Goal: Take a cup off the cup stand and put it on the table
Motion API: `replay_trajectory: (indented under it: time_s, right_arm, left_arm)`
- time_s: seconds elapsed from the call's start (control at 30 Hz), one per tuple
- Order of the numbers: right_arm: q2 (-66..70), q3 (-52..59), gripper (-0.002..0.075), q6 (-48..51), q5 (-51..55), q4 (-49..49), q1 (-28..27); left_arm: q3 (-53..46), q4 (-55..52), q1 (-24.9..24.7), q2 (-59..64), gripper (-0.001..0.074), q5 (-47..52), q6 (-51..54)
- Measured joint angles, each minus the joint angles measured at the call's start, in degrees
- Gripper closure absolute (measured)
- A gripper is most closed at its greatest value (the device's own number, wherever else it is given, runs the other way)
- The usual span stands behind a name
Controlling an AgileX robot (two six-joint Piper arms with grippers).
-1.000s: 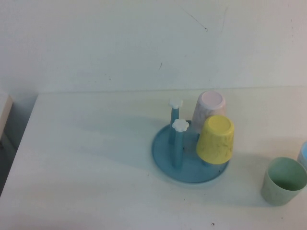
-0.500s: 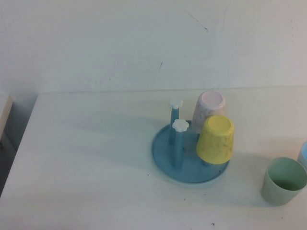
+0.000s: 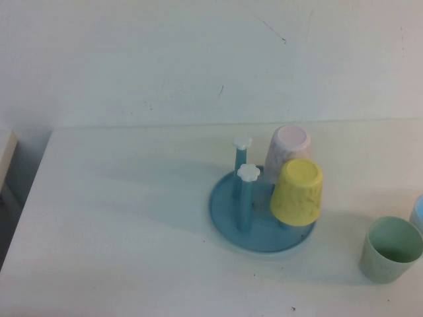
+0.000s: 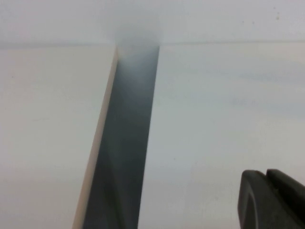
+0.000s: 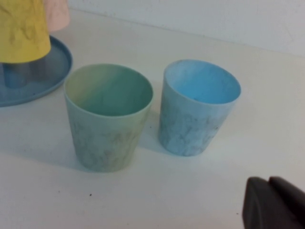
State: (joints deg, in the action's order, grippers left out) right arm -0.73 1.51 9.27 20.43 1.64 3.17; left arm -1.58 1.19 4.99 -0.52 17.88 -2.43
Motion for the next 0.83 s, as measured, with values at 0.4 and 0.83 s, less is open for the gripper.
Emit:
replay_trajectory:
  time_s: [0.4, 0.83]
  right_arm:
    - [0.0, 0.0, 0.0727, 0.0, 0.0, 0.0, 0.0]
    - [0.0, 0.0, 0.0727, 0.0, 0.0, -0.02, 0.0]
  left_arm:
    - [0.1, 0.83, -5.73, 0.0, 0.0737, 0.36, 2.43]
    - [0.1, 0.87, -5.83, 0.0, 0.0737, 0.36, 2.43]
